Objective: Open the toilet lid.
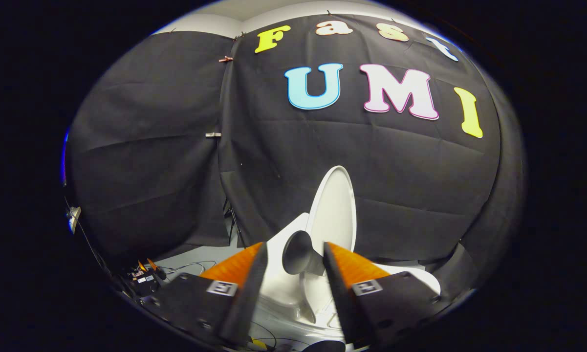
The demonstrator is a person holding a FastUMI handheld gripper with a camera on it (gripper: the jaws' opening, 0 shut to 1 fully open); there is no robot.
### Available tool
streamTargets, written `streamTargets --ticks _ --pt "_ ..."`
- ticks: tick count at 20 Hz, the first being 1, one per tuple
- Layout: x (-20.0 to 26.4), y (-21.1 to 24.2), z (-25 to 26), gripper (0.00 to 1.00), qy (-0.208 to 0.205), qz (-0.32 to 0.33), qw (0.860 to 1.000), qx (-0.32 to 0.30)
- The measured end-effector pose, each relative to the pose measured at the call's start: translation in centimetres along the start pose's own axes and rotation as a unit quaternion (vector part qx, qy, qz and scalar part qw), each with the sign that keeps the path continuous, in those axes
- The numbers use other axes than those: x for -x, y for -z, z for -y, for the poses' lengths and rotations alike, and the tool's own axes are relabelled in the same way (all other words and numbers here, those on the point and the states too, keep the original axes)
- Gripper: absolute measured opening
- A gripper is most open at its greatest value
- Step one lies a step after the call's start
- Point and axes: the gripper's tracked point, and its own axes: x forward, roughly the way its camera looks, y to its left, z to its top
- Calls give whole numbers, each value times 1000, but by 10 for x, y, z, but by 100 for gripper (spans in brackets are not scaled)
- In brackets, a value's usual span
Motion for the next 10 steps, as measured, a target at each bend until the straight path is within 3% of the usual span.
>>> streamTargets --ticks 2,10 --pt "13 -12 1 100 -1 17 1000 8" --pt "94 -77 20 100 -6 80 997 -22"
